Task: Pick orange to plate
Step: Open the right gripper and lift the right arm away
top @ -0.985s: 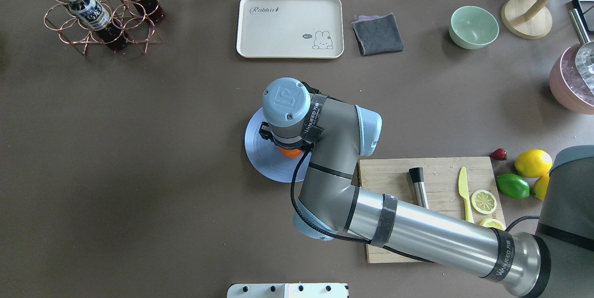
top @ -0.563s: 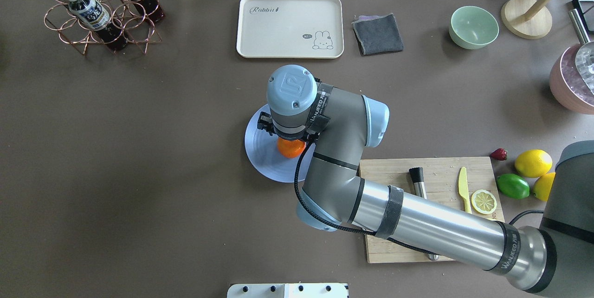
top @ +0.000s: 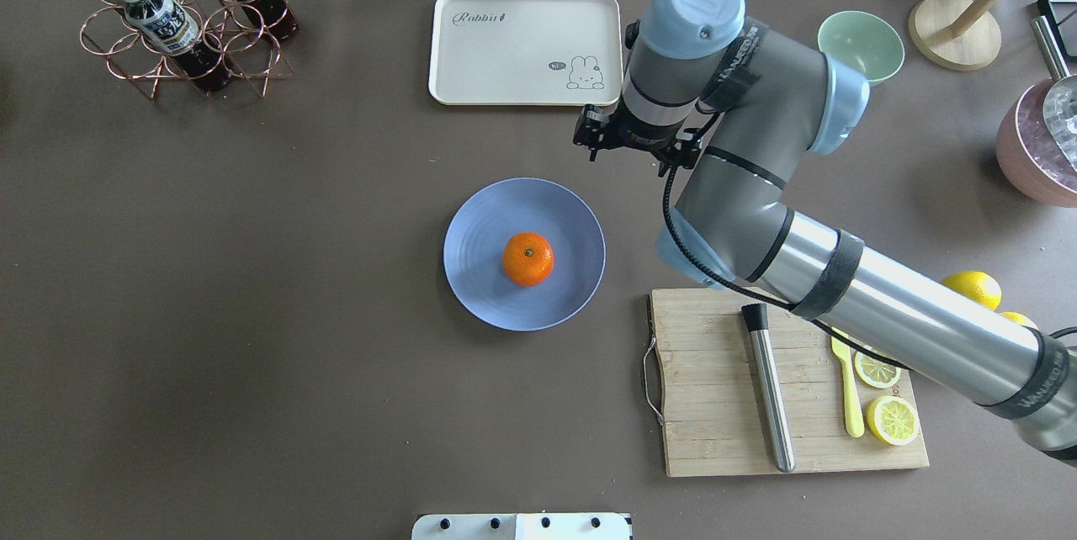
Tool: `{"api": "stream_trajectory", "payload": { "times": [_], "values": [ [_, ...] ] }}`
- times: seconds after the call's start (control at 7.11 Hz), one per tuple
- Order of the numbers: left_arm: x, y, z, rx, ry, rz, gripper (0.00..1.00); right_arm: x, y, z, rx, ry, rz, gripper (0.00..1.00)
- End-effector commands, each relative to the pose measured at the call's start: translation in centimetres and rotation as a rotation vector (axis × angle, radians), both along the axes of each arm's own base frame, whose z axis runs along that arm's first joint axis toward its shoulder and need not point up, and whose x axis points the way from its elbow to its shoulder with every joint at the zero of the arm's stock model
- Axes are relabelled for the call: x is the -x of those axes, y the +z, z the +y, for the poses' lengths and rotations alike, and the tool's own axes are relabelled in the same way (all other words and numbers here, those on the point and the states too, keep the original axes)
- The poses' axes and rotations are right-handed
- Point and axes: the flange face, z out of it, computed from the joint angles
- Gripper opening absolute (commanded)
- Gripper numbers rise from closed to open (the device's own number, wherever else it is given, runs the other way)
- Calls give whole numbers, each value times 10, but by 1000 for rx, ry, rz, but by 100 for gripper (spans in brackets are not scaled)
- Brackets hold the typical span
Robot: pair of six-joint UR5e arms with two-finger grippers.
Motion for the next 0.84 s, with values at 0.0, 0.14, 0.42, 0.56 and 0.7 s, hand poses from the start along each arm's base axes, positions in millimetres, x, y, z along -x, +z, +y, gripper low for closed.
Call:
{"api": "stream_trajectory", "payload": {
  "times": [0.0, 0.14, 0.42, 0.56, 0.7],
  "values": [
    [18, 2, 1, 5, -34, 3, 98, -165, 120, -23, -138, -152, 59, 100],
    [21, 2, 0, 4, -40, 3, 98, -239, 159, -24, -167, -196, 37, 100],
    [45, 12, 2, -44, -19, 10, 98, -335, 246, -4, -223, -279, 85, 100],
    [62, 20, 5, -66, -10, 11, 98, -389, 290, 14, -231, -306, 102, 100],
    [62, 20, 4, -65, -11, 10, 98, -442, 330, 31, -247, -327, 120, 100]
  ]
}}
